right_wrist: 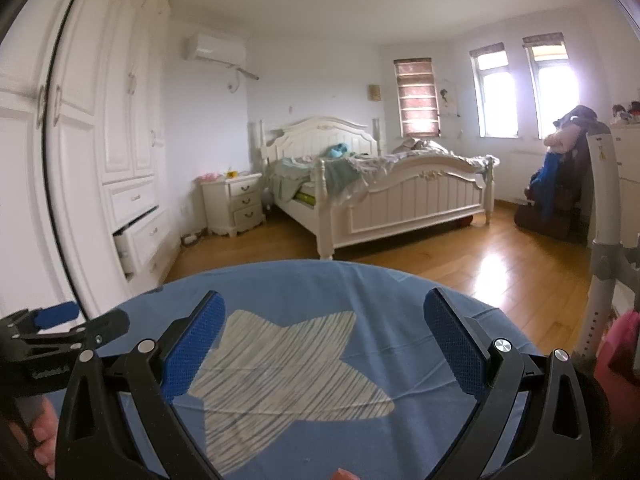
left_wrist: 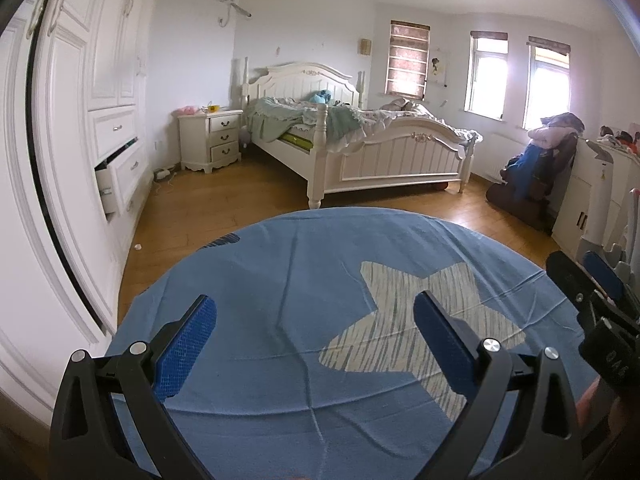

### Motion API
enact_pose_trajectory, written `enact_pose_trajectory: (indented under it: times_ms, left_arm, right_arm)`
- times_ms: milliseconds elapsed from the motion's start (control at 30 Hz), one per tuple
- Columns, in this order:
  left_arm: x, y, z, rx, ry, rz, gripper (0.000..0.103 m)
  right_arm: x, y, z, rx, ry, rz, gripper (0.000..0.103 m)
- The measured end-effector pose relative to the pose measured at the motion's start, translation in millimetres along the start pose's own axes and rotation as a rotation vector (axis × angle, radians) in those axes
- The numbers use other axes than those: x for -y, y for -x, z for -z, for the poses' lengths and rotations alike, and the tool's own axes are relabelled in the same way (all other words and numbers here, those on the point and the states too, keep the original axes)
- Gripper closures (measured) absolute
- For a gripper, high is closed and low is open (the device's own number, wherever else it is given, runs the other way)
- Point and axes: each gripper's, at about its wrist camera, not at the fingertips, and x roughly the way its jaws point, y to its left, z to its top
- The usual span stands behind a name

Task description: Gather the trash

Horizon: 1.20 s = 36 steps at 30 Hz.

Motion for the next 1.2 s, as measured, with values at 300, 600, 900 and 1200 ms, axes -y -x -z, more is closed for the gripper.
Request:
enact_pose_trajectory:
  times_ms: [300,600,900,1200]
  left_arm:
    - [-0.5,-2.6,-1.5,-0.023,0.004,-0.004,0.005]
    - [-3.1,-4.3,-0.2,-0.047,0.021,-0.049,0.005]
    - [-1.8,-0.2,1.5,-0.033,0.004,-0.052,0.005]
    - [-6.1,0.2,1.8,-0.039,0.027,-0.054,0.005]
  right_arm:
    - [2.4,2.2,-1.9,-0.004,-0.017,-0.002,0.005]
    - [2.2,-0.7,-3.8,-0.003,-0.02,-0.003,0.005]
    - [1.4,-0.8,-3.1,-0.002,-0.021,-0.002,0.005]
    - [0.7,-2.1,-2.7,-0.001,-0.024,-0.002,0.005]
